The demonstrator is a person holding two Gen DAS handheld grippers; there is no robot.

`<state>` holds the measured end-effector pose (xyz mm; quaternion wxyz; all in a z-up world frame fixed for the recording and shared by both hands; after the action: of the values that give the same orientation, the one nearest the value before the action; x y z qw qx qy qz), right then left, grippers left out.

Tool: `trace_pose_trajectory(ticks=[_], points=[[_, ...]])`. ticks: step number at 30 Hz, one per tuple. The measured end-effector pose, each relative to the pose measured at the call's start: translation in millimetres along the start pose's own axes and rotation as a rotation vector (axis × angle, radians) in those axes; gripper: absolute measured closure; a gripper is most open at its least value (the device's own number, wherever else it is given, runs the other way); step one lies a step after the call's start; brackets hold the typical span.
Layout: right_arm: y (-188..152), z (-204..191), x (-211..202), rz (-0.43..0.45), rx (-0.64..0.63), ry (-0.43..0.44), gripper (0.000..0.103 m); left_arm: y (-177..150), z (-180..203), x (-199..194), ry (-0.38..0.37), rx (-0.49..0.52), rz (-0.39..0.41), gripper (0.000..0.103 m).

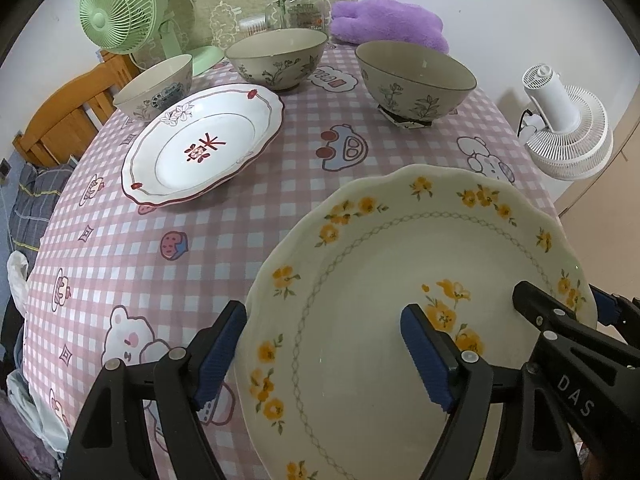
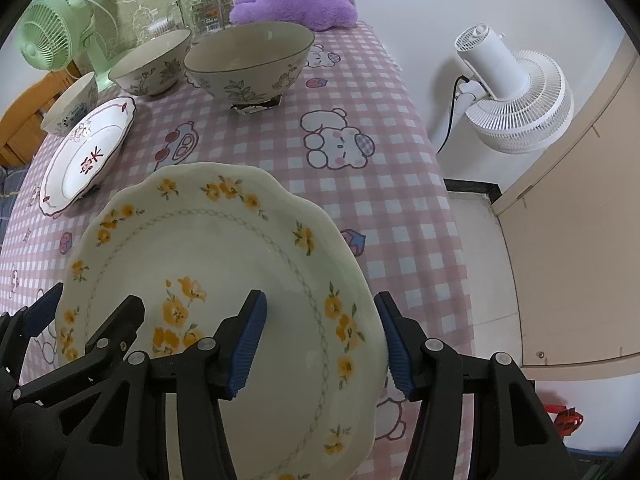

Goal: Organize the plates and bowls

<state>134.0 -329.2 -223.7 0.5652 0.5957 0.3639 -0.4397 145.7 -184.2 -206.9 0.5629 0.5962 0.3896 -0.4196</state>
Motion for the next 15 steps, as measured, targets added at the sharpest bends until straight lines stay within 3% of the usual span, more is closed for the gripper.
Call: trace_pose_trajectory(ticks=[15], points=[[-0.4,-3.0,0.5,0.000,0.004,0.003,0.043,-1.5,-4.3,-4.5,-0.005,-0.019,0.015,0.020]])
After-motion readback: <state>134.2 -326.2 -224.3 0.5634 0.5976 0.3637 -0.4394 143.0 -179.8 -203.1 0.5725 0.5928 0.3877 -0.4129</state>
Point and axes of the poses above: each gripper's, at about its wrist camera, not at the fingertips, and x roughly the way its jaws point, z to its right, y to its top, the point moved 6 cm from there along x, roughly the way its jaws point, and after that the axes turned 5 degrees about -z, right-handed, at the moved point
